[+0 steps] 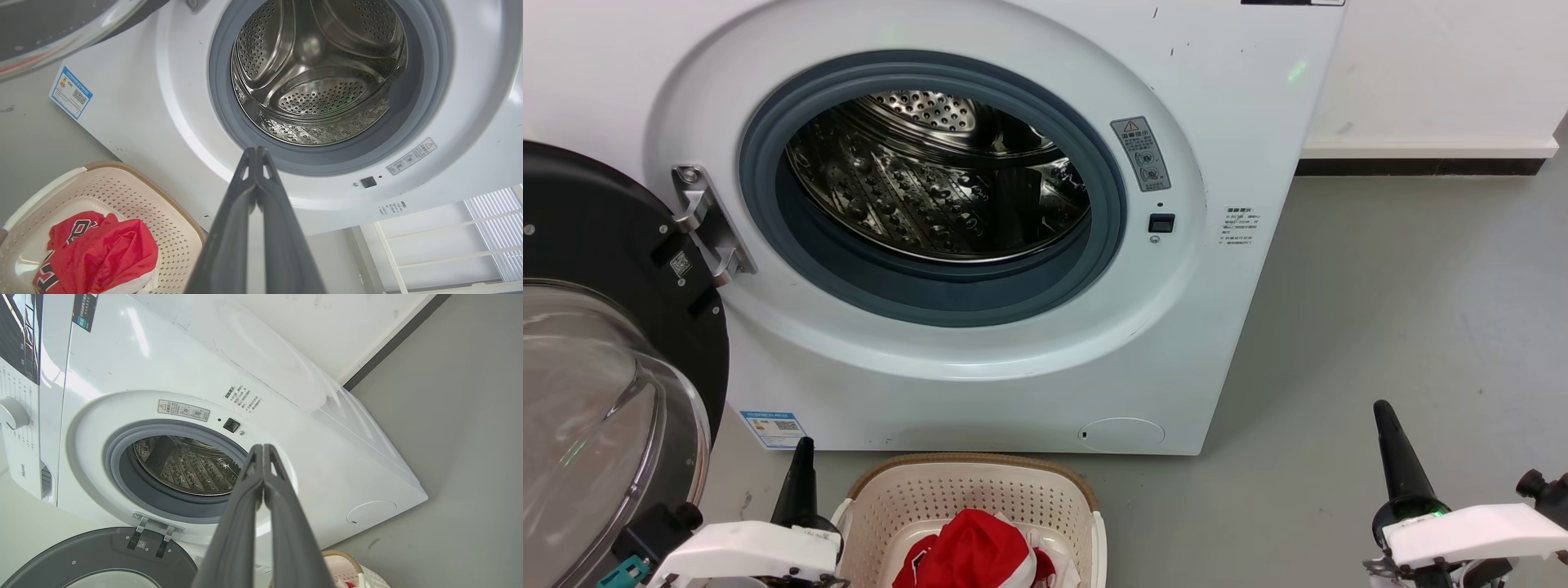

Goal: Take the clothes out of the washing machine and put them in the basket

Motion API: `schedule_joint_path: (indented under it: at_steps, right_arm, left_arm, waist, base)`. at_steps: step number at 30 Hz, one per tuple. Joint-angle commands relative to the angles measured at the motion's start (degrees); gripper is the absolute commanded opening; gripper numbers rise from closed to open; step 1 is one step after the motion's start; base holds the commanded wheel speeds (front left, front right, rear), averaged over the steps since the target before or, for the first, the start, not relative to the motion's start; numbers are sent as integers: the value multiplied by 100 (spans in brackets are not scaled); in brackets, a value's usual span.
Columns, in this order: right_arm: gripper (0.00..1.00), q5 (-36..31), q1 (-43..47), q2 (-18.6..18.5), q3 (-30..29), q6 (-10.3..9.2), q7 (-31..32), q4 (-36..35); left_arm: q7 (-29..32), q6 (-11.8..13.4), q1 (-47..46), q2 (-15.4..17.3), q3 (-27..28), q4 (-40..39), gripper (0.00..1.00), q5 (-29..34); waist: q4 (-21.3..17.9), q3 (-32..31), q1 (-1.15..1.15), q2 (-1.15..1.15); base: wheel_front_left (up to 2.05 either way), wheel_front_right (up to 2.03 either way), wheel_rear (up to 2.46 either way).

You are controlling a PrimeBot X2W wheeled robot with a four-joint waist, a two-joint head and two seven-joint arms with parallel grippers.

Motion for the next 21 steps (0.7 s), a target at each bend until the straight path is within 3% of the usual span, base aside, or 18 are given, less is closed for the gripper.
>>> schedule_joint_path:
  at_steps: [1,21]
  right_arm:
    - [0,176,-161,-40,-25,0,33,-15]
    - [0,1428,-366,-37,-149,0,340,184]
  left_arm:
    - [45,-29,-132,3,29,-35,0,-161]
    - [345,-190,-330,2,113,85,0,-1426]
  waist:
    - [0,0,0,0]
    - [3,-1,-1,0]
  base:
    - [0,0,0]
    - [0,0,0]
